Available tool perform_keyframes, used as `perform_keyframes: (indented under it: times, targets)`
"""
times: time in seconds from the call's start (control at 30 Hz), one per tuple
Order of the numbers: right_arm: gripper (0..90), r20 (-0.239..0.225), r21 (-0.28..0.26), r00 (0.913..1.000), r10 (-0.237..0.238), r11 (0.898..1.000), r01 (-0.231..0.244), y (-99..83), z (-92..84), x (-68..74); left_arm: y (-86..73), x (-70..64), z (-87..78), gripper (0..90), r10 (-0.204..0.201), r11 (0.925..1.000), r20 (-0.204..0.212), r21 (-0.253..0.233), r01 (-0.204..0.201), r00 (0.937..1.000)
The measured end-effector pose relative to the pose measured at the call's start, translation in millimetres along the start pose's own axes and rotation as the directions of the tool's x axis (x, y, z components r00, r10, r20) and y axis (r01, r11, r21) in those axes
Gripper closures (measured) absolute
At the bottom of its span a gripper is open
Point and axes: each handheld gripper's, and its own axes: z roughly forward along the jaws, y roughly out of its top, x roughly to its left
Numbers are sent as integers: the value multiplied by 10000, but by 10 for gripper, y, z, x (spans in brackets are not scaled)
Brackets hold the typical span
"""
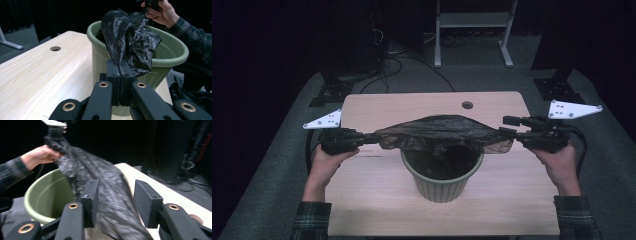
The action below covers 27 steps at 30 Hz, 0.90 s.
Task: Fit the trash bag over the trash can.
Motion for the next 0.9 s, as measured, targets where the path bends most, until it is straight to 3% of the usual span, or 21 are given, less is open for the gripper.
perform_keyframes:
  times: [0.07, 0.1, 0.23, 0.4, 0.5, 0.53, 0.57, 0.6, 0.63, 0.67, 0.8, 0.83, 0.9]
  targets:
    - [536, -175, 70, 9998, -30, 10000, 31, -3, 41, 23, 2, -2, 3, 886, 9, 10000, 2, 28, -9, 10000]
    - [521, -472, 170, 9988, -159, 9997, 167, -9, 122, 71, 5, -4, 12, 886, 30, 10000, 50, 57, -31, 10000]
    - [481, -772, 447, 9965, -319, 9984, 354, -33, 208, 119, 6, -8, 23, 885, 23, 10000, 71, 80, -24, 10000]
    - [463, -778, 625, 9959, -467, 9967, 516, -81, 241, 145, 7, -12, 31, 884, 33, 9999, 101, 102, -34, 9999]
    - [519, -527, 889, 9974, -488, 9946, 533, -128, 266, 136, 6, -16, 41, 880, 17, 10000, 138, 95, -18, 9999]
    - [640, -414, 1052, 9982, -442, 9933, 483, -163, 292, 116, 6, -17, 43, 876, 22, 9999, 137, 101, -23, 9999]
    - [640, -414, 1052, 9982, -442, 9933, 483, -163, 292, 116, 7, -18, 43, 876, 18, 9999, 141, 108, -20, 9999]
    - [716, -413, 1102, 9983, -417, 9928, 461, -172, 299, 107, 6, -19, 45, 873, 8, 9999, 178, 116, -10, 9998]
    - [874, -505, 1145, 9984, -239, 9930, 296, -185, 311, 77, 6, -24, 46, 828, 19, 9998, 180, 181, -23, 9998]
    - [897, -570, 1126, 9982, -163, 9934, 227, -186, 312, 65, 6, -24, 46, 776, 19, 9998, 180, 181, -23, 9998]
    - [900, -632, 1081, 9980, 47, 9941, 21, -176, 307, 25, 35, -79, 14, 491, 344, 9991, -174, 241, -340, 9993]
    - [900, -645, 1043, 9979, 77, 9945, -10, -170, 299, 12, 67, -112, -32, 462, 556, 9982, -411, 231, -547, 9976]
    - [900, -650, 1033, 9979, 83, 9947, -16, -168, 295, 10, 102, -135, -74, 439, 667, 9977, -467, 142, -661, 9967]
